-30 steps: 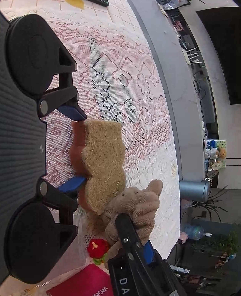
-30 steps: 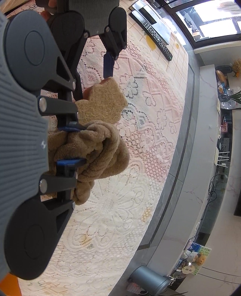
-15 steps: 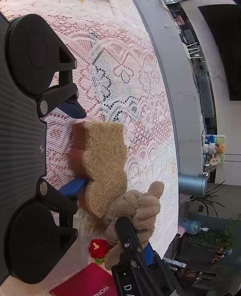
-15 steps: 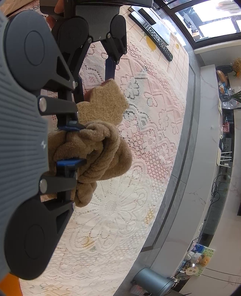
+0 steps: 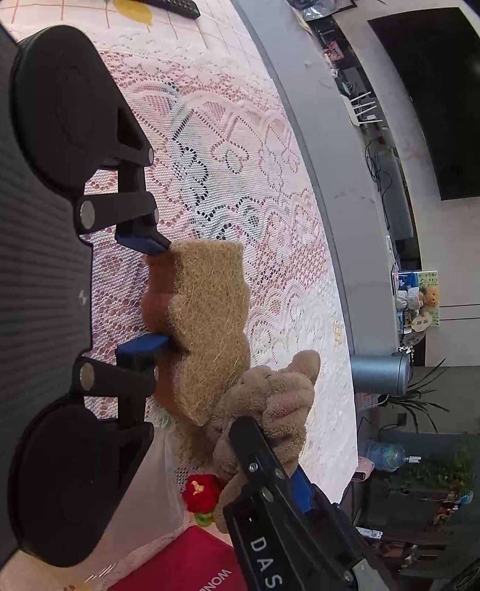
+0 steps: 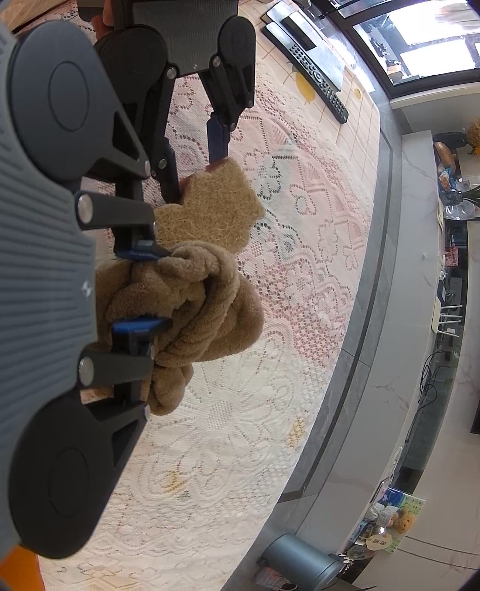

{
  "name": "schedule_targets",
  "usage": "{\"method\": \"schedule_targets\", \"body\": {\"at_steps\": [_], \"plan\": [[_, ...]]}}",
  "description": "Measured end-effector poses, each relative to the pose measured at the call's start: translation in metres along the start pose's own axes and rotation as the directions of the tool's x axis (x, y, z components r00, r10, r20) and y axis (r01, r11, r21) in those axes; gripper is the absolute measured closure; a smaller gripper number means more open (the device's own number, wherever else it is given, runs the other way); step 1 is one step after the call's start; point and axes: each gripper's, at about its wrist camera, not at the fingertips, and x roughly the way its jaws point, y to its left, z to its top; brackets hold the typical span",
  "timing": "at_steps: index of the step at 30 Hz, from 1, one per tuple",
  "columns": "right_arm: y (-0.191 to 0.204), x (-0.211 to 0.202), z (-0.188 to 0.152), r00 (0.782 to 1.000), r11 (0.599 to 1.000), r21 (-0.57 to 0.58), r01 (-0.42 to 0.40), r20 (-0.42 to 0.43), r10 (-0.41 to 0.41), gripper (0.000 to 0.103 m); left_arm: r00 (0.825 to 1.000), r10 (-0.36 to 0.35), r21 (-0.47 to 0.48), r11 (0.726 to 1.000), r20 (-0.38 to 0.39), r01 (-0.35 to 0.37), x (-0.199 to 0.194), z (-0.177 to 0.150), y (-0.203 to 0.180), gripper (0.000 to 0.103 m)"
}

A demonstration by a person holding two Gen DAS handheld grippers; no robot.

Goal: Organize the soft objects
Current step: 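Grasp the brown coir sponge with the left tool while the right tool holds the towel, then carry the sponge and towel into the orange box and open both tools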

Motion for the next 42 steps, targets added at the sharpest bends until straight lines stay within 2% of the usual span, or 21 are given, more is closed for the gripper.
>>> {"method": "schedule_targets", "body": {"at_steps": [9, 18, 26, 32, 37, 42], "plan": [[0.005, -0.015, -0.002, 1.000, 1.000, 0.003, -0.003, 0.024, 0.003, 0.074, 0.999, 0.034, -0.042, 0.998, -0.041, -0.035, -0.026, 0.000, -0.002, 0.056], [0.023, -0.052, -0.004, 0.995, 1.000, -0.012, -0.027, 0.093, 0.028, 0.076, 0.995, 0.095, -0.165, 0.981, -0.034, -0.100, -0.081, -0.008, 0.000, 0.056], [0.042, -0.106, -0.013, 0.985, 0.997, -0.055, -0.049, 0.164, 0.058, 0.079, 0.991, 0.131, -0.214, 0.967, -0.034, -0.135, -0.123, -0.014, -0.012, 0.056], [0.045, -0.156, -0.035, 0.974, 0.998, -0.045, -0.048, 0.219, 0.057, 0.079, 0.989, 0.148, -0.225, 0.963, -0.029, -0.150, -0.154, -0.020, -0.029, 0.056], [0.040, -0.201, -0.061, 0.961, 0.999, -0.027, -0.038, 0.272, 0.044, 0.079, 0.989, 0.146, -0.218, 0.966, 0.011, -0.140, -0.182, -0.020, -0.049, 0.056], [0.026, -0.243, -0.089, 0.952, 1.000, 0.001, 0.010, 0.307, -0.010, 0.079, 0.990, 0.129, -0.202, 0.973, 0.062, -0.114, -0.204, -0.014, -0.073, 0.056]]}}
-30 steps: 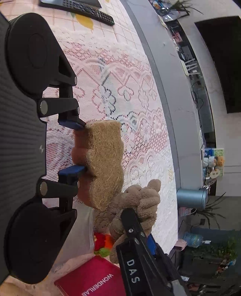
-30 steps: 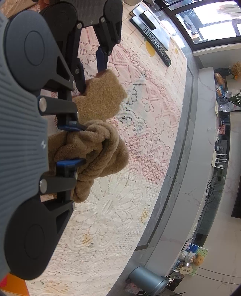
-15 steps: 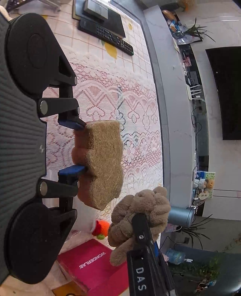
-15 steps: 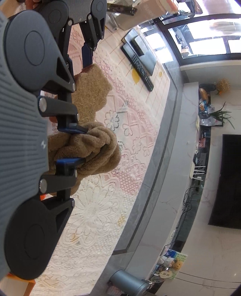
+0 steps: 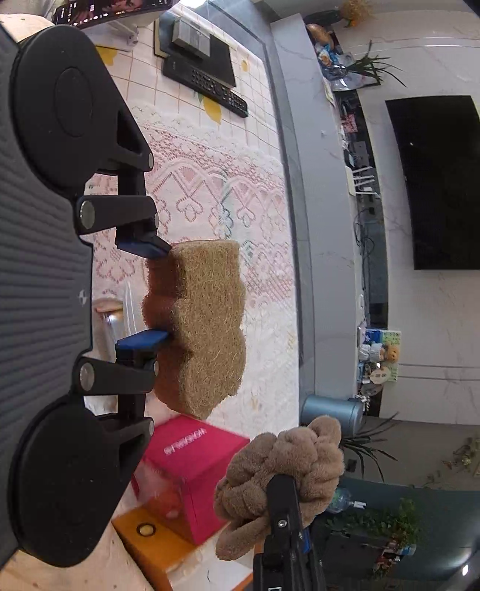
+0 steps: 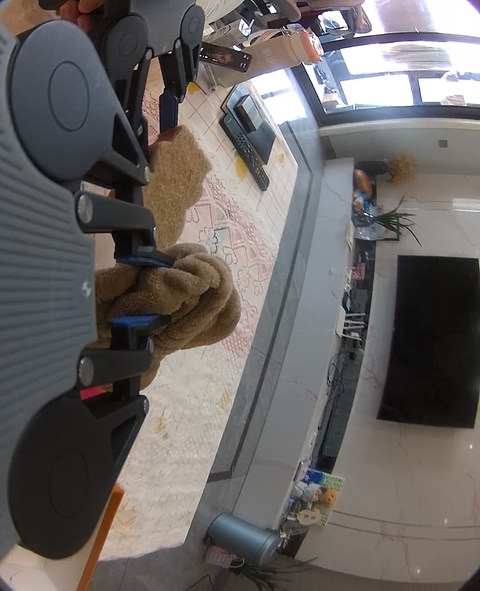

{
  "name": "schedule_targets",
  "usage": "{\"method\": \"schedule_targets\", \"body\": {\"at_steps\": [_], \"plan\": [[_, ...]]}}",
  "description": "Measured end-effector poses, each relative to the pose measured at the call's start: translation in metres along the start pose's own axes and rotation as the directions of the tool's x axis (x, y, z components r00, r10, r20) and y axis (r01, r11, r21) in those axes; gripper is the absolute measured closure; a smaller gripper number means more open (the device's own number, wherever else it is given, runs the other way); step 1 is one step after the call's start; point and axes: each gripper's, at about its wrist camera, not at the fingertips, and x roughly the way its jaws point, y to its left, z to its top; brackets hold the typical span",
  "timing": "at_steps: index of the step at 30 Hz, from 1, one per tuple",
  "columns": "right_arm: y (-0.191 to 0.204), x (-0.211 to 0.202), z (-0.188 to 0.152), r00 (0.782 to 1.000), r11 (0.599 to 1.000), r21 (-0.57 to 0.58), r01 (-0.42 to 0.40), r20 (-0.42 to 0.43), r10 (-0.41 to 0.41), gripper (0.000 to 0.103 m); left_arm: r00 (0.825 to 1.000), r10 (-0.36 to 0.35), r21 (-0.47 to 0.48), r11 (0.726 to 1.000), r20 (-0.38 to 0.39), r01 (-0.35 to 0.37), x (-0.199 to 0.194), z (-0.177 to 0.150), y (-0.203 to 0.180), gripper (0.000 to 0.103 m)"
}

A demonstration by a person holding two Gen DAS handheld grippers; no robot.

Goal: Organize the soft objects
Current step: 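Carry the sponge and towel into the orange box and open both tools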

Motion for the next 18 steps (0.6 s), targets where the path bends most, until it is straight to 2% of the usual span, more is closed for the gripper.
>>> {"method": "schedule_targets", "body": {"at_steps": [8, 13, 18], "plan": [[-0.046, -0.062, -0.023, 0.989, 0.989, 0.009, 0.149, 0.015, -0.149, 0.079, 0.992, -0.106, 0.056, 0.993, 0.069, 0.102, -0.019, 0.017, -0.052, 0.056], [-0.082, -0.086, -0.041, 0.969, 0.969, 0.012, 0.247, -0.022, -0.246, 0.079, 0.979, -0.180, 0.126, 0.978, 0.093, 0.168, -0.017, 0.031, -0.095, 0.056], [-0.118, -0.098, -0.057, 0.949, 0.950, 0.033, 0.311, -0.073, -0.308, 0.079, 0.964, -0.250, 0.205, 0.952, 0.088, 0.228, -0.005, 0.045, -0.140, 0.056]]}}
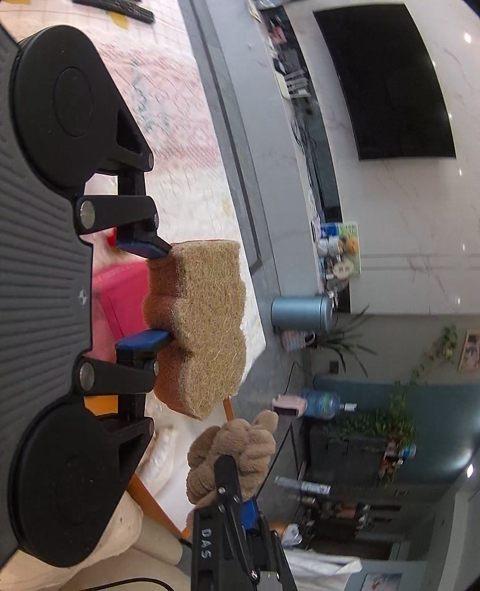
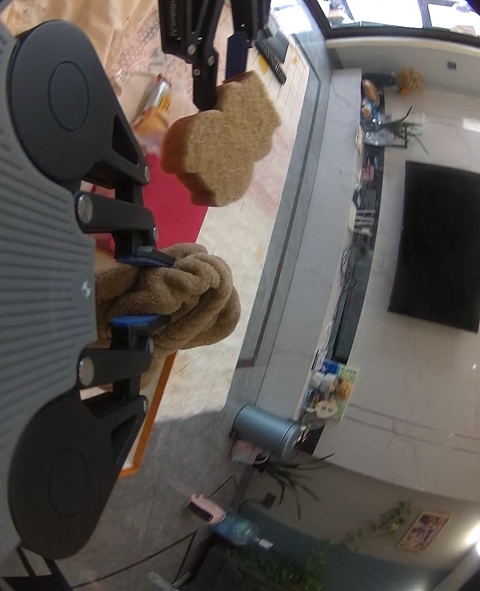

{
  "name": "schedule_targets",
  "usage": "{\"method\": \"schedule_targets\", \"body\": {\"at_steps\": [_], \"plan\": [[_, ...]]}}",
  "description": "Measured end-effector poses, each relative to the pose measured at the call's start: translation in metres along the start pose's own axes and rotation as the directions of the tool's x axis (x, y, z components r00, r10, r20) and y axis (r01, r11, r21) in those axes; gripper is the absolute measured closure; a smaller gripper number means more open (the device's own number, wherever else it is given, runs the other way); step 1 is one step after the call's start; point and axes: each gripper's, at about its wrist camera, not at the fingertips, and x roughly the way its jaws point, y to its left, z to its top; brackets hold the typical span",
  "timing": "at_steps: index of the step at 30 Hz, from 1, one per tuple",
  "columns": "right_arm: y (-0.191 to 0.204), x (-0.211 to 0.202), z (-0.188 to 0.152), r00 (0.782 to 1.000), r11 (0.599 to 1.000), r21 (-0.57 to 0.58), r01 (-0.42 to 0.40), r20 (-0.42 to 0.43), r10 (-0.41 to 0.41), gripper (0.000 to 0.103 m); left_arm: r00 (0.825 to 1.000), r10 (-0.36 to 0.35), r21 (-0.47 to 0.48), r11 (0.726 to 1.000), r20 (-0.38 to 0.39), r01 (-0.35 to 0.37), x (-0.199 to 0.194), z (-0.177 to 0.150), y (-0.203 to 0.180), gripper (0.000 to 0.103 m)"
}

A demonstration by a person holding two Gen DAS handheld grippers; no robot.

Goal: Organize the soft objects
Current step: 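Carry the sponge and towel into the orange box and open both tools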

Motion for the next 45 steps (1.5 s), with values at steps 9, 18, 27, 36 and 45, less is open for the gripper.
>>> {"method": "schedule_targets", "body": {"at_steps": [9, 18, 27, 36, 45], "plan": [[-0.057, 0.027, -0.026, 0.991, 0.997, -0.002, 0.077, -0.110, -0.077, 0.079, 0.996, -0.079, 0.152, 0.985, -0.030, 0.083, 0.059, 0.025, -0.064, 0.056], [-0.095, 0.076, -0.038, 0.972, 0.993, 0.018, 0.117, -0.206, -0.111, 0.079, 0.990, -0.102, 0.281, 0.951, -0.097, 0.125, 0.114, 0.023, -0.111, 0.056], [-0.116, 0.123, -0.059, 0.948, 0.991, 0.018, 0.130, -0.296, -0.119, 0.079, 0.980, -0.105, 0.283, 0.947, -0.171, 0.151, 0.160, 0.012, -0.124, 0.056], [-0.126, 0.148, -0.074, 0.927, 0.992, 0.032, 0.118, -0.362, -0.098, 0.078, 0.969, -0.107, 0.309, 0.935, -0.222, 0.174, 0.188, 0.002, -0.133, 0.056], [-0.123, 0.165, -0.082, 0.915, 0.996, 0.007, 0.093, -0.396, -0.083, 0.069, 0.960, -0.071, 0.360, 0.917, -0.272, 0.170, 0.199, -0.007, -0.144, 0.052]]}}
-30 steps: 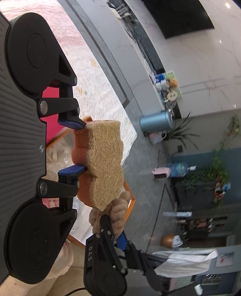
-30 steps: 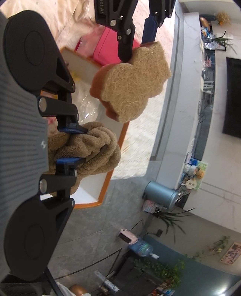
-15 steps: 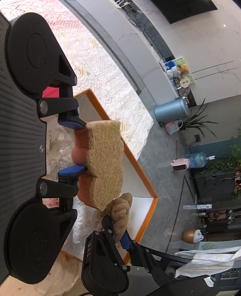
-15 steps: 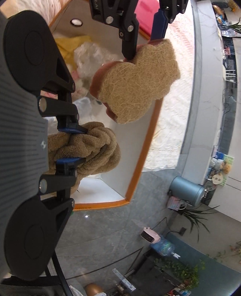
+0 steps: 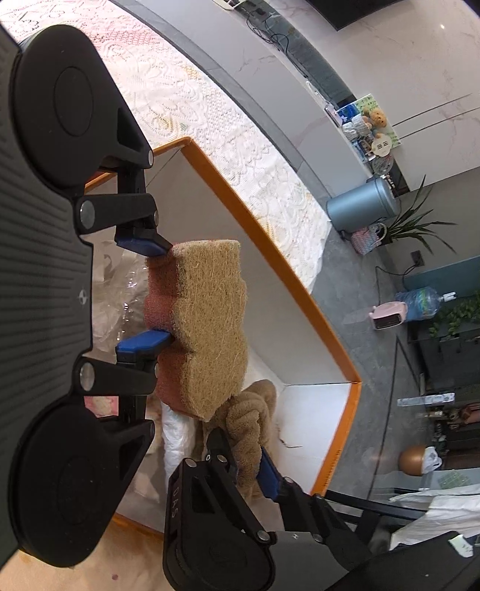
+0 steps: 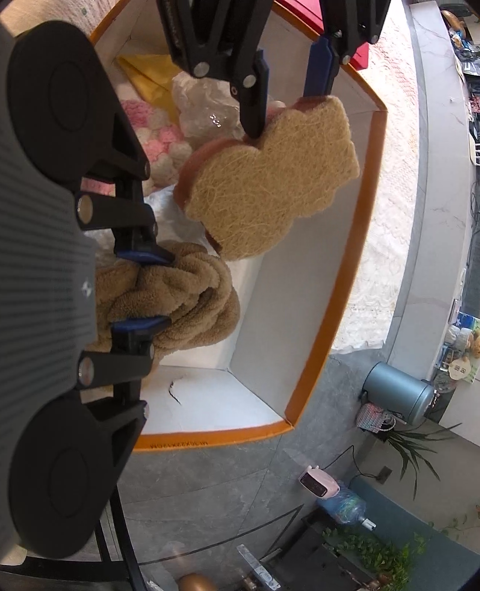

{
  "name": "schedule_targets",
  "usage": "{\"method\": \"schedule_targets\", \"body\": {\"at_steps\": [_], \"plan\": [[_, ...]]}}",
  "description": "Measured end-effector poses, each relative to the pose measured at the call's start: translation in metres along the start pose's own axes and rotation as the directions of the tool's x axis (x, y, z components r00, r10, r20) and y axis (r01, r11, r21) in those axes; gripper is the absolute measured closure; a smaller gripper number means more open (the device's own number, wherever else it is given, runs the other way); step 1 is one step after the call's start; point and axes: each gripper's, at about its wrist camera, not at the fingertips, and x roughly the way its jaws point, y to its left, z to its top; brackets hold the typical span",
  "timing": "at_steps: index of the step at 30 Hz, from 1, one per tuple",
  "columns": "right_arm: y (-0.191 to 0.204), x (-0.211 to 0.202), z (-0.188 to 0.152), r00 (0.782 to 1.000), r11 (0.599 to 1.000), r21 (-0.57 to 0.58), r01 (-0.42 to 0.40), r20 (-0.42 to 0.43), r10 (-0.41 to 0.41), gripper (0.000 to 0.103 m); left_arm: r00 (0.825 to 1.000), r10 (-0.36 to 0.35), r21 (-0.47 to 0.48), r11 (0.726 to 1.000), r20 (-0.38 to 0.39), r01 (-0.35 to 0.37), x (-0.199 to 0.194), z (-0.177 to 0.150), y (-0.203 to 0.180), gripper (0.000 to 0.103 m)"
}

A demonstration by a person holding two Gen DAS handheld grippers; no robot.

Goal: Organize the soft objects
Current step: 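Carry the sponge and towel into the orange box and open both tools, then move both open tools back over the table toward the snack packet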

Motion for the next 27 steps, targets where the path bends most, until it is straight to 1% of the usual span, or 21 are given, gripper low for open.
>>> {"method": "schedule_targets", "body": {"at_steps": [2, 3, 6, 9, 11, 18, 22, 24, 26, 27], "plan": [[0.002, 0.002, -0.001, 1.000, 1.000, -0.012, -0.001, -0.003, 0.001, 0.067, 1.000, -0.001, 0.001, 1.000, -0.007, 0.001, 0.001, -0.001, 0.000, 0.049], [0.003, 0.002, -0.001, 1.000, 1.000, -0.016, 0.000, -0.003, 0.000, 0.067, 1.000, 0.002, 0.003, 1.000, -0.006, -0.002, 0.001, -0.002, 0.000, 0.046], [0.001, 0.001, 0.000, 1.000, 1.000, -0.021, -0.002, -0.003, 0.002, 0.062, 1.000, 0.012, 0.016, 1.000, 0.010, -0.012, -0.001, -0.003, -0.001, 0.040], [0.002, -0.001, 0.001, 1.000, 0.999, -0.041, 0.002, -0.010, -0.002, 0.055, 1.000, 0.019, 0.035, 0.999, 0.022, -0.020, -0.005, -0.003, -0.004, 0.034], [0.003, -0.003, 0.000, 1.000, 0.999, -0.054, 0.008, -0.014, -0.009, 0.046, 0.999, 0.012, 0.045, 0.999, 0.033, -0.013, -0.009, -0.004, -0.005, 0.031], [0.004, -0.018, 0.000, 1.000, 0.997, -0.069, 0.019, -0.004, -0.019, 0.041, 0.996, 0.018, 0.085, 0.996, 0.082, -0.025, -0.029, -0.002, -0.009, 0.031], [0.005, -0.033, -0.001, 1.000, 0.997, -0.071, 0.018, 0.013, -0.017, 0.040, 0.994, 0.017, 0.071, 0.997, 0.104, -0.025, -0.045, -0.002, -0.005, 0.031], [0.006, -0.042, -0.002, 1.000, 0.997, -0.074, 0.022, 0.024, -0.020, 0.038, 0.993, 0.025, 0.064, 0.997, 0.115, -0.032, -0.054, -0.003, -0.003, 0.031], [0.008, -0.051, -0.004, 0.999, 0.997, -0.072, 0.035, 0.039, -0.033, 0.031, 0.992, 0.032, 0.048, 0.998, 0.126, -0.038, -0.064, -0.005, -0.001, 0.031], [0.009, -0.056, -0.005, 0.998, 0.997, -0.067, 0.042, 0.050, -0.038, 0.031, 0.991, 0.032, 0.034, 0.999, 0.132, -0.036, -0.069, -0.006, 0.000, 0.031]]}}
